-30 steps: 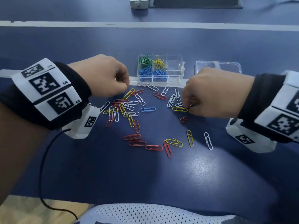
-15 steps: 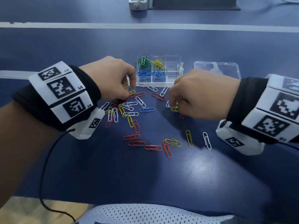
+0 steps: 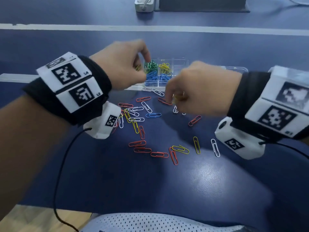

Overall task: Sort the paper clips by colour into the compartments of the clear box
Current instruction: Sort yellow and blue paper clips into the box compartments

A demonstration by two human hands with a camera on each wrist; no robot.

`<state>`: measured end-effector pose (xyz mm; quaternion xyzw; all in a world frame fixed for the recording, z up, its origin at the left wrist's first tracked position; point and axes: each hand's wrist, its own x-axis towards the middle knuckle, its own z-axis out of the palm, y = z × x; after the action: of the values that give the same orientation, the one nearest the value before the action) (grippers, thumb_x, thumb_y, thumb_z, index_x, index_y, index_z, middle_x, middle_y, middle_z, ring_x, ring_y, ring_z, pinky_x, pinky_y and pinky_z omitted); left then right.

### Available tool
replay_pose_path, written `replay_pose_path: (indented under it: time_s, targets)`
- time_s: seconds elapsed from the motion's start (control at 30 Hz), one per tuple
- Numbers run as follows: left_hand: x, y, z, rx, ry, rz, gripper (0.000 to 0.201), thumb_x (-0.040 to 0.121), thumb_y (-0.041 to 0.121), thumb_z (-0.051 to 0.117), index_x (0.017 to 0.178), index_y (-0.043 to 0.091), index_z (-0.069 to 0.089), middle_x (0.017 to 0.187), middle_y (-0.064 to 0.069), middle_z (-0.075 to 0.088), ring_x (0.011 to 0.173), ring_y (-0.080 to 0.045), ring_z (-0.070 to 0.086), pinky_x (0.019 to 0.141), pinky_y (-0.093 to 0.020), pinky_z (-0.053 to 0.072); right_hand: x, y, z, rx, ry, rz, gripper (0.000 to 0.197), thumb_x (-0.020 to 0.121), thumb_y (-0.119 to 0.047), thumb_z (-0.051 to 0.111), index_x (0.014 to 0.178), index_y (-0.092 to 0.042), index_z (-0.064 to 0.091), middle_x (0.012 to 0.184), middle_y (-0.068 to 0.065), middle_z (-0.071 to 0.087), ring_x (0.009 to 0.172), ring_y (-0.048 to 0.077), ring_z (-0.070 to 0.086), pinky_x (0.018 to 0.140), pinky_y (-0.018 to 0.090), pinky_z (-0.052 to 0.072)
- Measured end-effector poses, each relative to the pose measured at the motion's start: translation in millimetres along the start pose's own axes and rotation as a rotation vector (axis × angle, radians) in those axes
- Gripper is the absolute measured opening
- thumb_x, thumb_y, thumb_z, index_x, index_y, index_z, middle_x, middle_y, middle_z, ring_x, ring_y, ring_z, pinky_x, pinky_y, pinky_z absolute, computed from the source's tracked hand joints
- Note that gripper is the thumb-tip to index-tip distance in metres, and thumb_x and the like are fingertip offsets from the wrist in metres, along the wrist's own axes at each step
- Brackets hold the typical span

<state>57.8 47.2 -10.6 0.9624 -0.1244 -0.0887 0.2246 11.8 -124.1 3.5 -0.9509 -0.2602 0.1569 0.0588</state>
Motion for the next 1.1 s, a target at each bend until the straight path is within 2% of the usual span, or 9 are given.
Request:
replay_pose_path:
  time_s: [0.13,0.2,0.3,0.43,0.53,0.63,0.77,0.97,1.1]
  targets:
    - [24,13,3,-0.122,0.090,-0.014,0.033,0.076,0.012,0.058,0.108,0.019,0.054,0.075,0.005,0.062,0.062,-0.008,0.053,0.069,-0.025,0.043,18,6,-17,0.156,0.137,0.087,0.027,0.076,-0.018,0.056,0.095,-0.027,0.073,0.066,-0.008,0.056,0.072,0.018,0.051,0.072,0.020,0.038]
    - [36,19,4,-0.150,0.085,-0.045,0.037,0.075,0.014,0.062,0.110,0.020,0.053,0.085,0.002,0.067,0.066,-0.010,0.056,0.067,-0.027,0.047,29,12,-25,0.294,0.169,0.189,0.025,0.078,-0.016,0.056,0.094,-0.025,0.073,0.065,-0.007,0.061,0.072,0.018,0.060,0.072,0.021,0.044]
    - [48,26,7,-0.149,0.041,-0.101,0.044,0.071,0.017,0.068,0.110,0.023,0.051,0.101,-0.005,0.068,0.083,-0.022,0.066,0.079,-0.039,0.056,47,22,-30,0.462,0.203,0.325,0.022,0.078,-0.012,0.060,0.092,-0.021,0.074,0.074,0.002,0.072,0.076,0.016,0.070,0.080,0.031,0.057]
    - [53,34,8,-0.137,-0.036,-0.165,0.047,0.070,0.018,0.072,0.111,0.021,0.049,0.092,-0.008,0.070,0.079,-0.025,0.071,0.078,-0.044,0.058,68,28,-29,0.406,0.233,0.394,0.024,0.074,-0.009,0.067,0.096,-0.014,0.074,0.094,0.009,0.074,0.090,0.020,0.070,0.087,0.038,0.056]
    - [54,39,8,-0.160,-0.059,-0.208,0.051,0.072,0.015,0.072,0.118,0.018,0.050,0.085,-0.010,0.071,0.072,-0.024,0.072,0.075,-0.043,0.060,74,29,-30,0.330,0.239,0.412,0.027,0.073,-0.014,0.070,0.100,-0.013,0.073,0.099,0.008,0.073,0.083,0.019,0.064,0.084,0.032,0.054]
    - [53,40,6,-0.254,-0.045,-0.242,0.056,0.079,0.005,0.066,0.129,0.015,0.045,0.093,-0.015,0.068,0.073,-0.026,0.072,0.074,-0.042,0.060,78,34,-30,0.302,0.206,0.415,0.028,0.076,-0.016,0.069,0.103,-0.011,0.071,0.095,0.005,0.071,0.078,0.017,0.061,0.083,0.031,0.055]
    - [52,40,3,-0.375,-0.047,-0.242,0.054,0.088,0.001,0.055,0.138,0.009,0.036,0.101,-0.023,0.066,0.083,-0.029,0.071,0.078,-0.042,0.059,77,36,-31,0.608,0.213,0.432,0.027,0.083,-0.017,0.058,0.107,-0.010,0.066,0.075,-0.002,0.064,0.058,0.008,0.063,0.054,0.015,0.053]
    - [48,33,4,-0.421,-0.027,-0.233,0.048,0.089,0.000,0.049,0.134,0.012,0.041,0.103,-0.021,0.066,0.087,-0.028,0.070,0.078,-0.043,0.059,72,32,-29,0.780,0.226,0.421,0.034,0.086,-0.014,0.049,0.118,-0.010,0.060,0.096,0.008,0.065,0.073,0.019,0.067,0.066,0.026,0.058]
    - [42,29,5,-0.442,-0.040,-0.205,0.048,0.089,-0.002,0.044,0.133,0.016,0.042,0.106,-0.021,0.067,0.094,-0.030,0.069,0.081,-0.044,0.058,70,26,-27,0.895,0.228,0.412,0.039,0.088,-0.011,0.043,0.125,-0.012,0.054,0.103,0.010,0.063,0.079,0.023,0.065,0.063,0.028,0.057]
